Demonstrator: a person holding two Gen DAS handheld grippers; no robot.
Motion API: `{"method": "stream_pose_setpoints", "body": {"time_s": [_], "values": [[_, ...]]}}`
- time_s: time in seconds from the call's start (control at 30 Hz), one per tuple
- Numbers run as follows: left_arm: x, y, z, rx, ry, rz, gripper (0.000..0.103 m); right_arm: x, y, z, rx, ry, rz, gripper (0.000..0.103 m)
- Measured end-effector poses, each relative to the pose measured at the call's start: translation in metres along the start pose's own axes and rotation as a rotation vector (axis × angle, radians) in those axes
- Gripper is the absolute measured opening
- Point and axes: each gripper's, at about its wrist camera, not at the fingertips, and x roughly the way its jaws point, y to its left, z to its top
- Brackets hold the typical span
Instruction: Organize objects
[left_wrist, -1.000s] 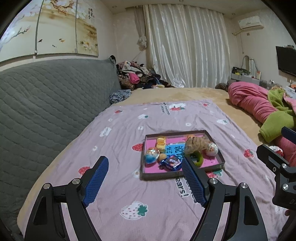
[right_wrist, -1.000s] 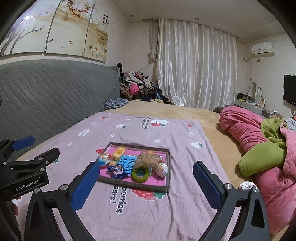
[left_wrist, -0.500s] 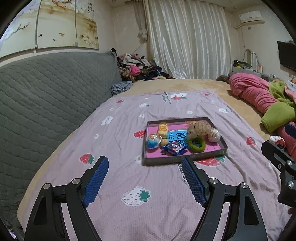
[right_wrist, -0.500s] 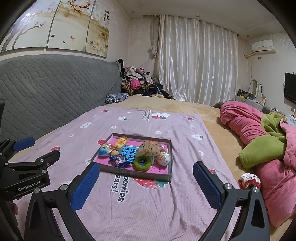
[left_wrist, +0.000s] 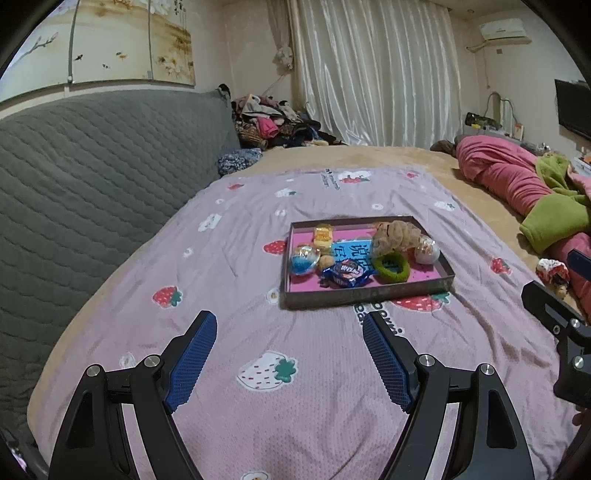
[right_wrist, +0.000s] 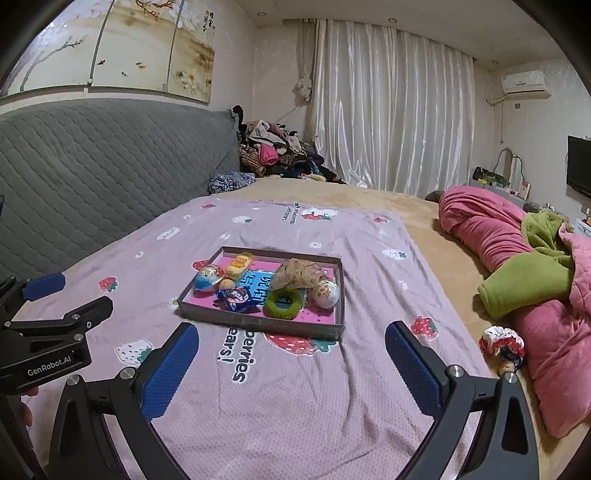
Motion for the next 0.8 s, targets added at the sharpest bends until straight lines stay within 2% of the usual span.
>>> {"method": "stream_pose_setpoints", "body": {"time_s": [0.8], "values": [[0.03, -0.003, -0.029, -0.009, 0.061, -0.018, 0.082, 0.023, -0.007, -0.032, 0.015, 0.049, -0.003, 0.102]]}}
